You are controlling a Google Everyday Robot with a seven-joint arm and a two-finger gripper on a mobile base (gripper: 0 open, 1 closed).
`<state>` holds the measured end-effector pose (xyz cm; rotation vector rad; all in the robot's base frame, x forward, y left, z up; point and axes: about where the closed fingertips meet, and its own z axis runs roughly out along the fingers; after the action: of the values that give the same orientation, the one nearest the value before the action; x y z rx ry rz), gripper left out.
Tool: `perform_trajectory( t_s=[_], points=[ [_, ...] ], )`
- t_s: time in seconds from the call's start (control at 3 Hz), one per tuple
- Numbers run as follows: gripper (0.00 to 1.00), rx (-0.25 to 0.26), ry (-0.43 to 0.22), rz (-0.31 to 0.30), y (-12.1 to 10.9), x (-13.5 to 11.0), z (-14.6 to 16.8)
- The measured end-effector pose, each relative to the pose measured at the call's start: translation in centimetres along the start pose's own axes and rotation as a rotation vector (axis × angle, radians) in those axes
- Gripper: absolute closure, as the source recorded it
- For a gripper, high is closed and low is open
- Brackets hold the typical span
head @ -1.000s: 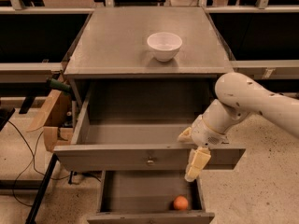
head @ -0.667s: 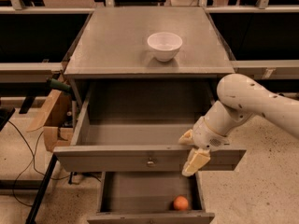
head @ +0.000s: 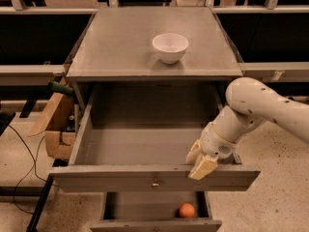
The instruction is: Open top drawer
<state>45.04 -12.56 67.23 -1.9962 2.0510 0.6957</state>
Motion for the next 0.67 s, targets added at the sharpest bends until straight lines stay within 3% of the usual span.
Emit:
perform_trajectory(
  t_s=[0.33, 0.67],
  points=[
    [0.79, 0.004, 0.002, 0.007, 0.07, 0.11, 0.03],
    [0.55, 0.009, 0.002, 0.017, 0.11, 0.17, -0.08]
  ],
)
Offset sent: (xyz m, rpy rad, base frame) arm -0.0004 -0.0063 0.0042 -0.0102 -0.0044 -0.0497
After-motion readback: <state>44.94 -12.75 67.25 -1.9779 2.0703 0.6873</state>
